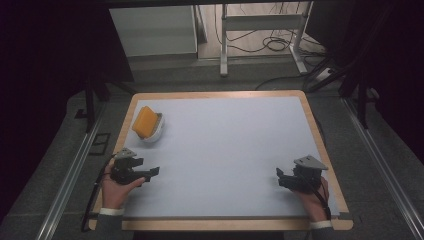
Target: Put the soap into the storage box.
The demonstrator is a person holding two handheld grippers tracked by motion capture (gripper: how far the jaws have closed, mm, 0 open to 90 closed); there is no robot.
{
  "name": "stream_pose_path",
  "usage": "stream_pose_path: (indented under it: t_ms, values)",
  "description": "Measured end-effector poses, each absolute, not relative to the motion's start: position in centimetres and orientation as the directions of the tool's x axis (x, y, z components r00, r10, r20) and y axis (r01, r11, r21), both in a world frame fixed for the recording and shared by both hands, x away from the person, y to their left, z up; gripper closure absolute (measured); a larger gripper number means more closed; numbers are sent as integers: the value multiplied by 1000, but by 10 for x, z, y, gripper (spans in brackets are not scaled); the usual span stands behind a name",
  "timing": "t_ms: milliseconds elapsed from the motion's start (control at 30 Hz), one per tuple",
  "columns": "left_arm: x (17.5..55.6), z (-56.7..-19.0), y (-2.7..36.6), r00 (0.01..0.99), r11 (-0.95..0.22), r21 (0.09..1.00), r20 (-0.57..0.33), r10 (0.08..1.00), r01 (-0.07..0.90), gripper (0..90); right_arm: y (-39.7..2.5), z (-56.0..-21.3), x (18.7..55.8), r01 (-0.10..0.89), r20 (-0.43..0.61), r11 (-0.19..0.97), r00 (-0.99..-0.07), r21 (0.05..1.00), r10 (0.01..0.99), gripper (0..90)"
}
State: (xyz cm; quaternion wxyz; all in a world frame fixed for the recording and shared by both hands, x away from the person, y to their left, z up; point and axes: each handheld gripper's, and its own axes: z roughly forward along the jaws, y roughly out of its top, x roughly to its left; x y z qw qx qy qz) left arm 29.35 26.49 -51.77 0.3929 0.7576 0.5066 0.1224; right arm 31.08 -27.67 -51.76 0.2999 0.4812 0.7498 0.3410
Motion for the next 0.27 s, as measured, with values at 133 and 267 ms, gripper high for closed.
stream_pose_path:
  t_ms: [133,267]
  values:
    - [294,-519,266,457,-178,721,-211,864,669,190,-277,-517,311,515,-125,305,-354,801,927,85]
    - [293,-519,267,459,-177,719,-216,862,672,190,-273,-518,311,509,-137,320,-364,799,921,84]
